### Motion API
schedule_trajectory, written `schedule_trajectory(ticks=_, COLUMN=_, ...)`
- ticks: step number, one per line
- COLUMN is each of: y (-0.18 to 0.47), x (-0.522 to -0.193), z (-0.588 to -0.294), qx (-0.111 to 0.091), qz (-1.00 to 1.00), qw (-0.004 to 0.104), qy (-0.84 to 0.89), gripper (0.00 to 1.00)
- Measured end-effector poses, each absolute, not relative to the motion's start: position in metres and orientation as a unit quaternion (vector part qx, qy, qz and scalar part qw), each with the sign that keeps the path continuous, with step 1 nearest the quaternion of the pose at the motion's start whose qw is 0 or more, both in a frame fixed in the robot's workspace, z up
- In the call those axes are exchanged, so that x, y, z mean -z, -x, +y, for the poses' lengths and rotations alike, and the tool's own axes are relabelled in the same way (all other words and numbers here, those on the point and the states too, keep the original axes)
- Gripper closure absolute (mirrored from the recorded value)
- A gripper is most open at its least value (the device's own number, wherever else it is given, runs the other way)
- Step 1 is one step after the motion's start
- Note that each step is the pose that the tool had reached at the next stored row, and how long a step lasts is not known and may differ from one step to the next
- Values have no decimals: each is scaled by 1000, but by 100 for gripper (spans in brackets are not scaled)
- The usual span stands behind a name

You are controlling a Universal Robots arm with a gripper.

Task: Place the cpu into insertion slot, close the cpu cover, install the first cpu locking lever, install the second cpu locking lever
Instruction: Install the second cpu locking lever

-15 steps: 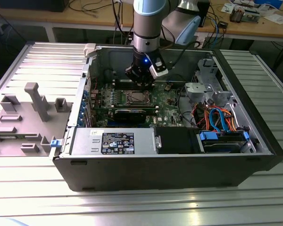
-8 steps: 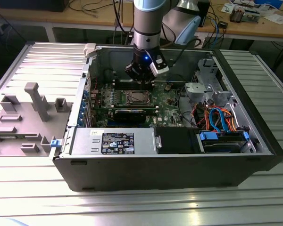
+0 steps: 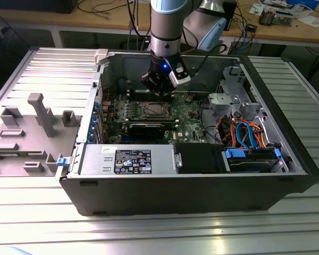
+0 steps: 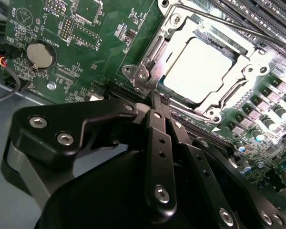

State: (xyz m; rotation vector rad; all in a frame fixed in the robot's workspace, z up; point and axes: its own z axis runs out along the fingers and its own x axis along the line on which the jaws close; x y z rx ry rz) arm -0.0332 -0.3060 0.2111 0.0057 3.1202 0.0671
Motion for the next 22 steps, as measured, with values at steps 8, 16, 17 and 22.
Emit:
schedule_trajectory(ticks=8, y=33, x=-211, z=-307, qx=-22, qz=1000, qw=10, qy=-2, gripper=89)
schedule_trajectory(ticks=16, y=33, x=-211, z=-309, qx=-22, qz=1000, qw=10, qy=-2, gripper=89)
schedule_trajectory(ticks=17, y=33, x=-211, z=-310, qx=-21, qz=1000, qw=10, qy=-2, gripper=89)
schedule_trajectory(ticks=22, y=33, x=-213, z=-310, qx=-21, qz=1000, qw=10, qy=-2, gripper=89)
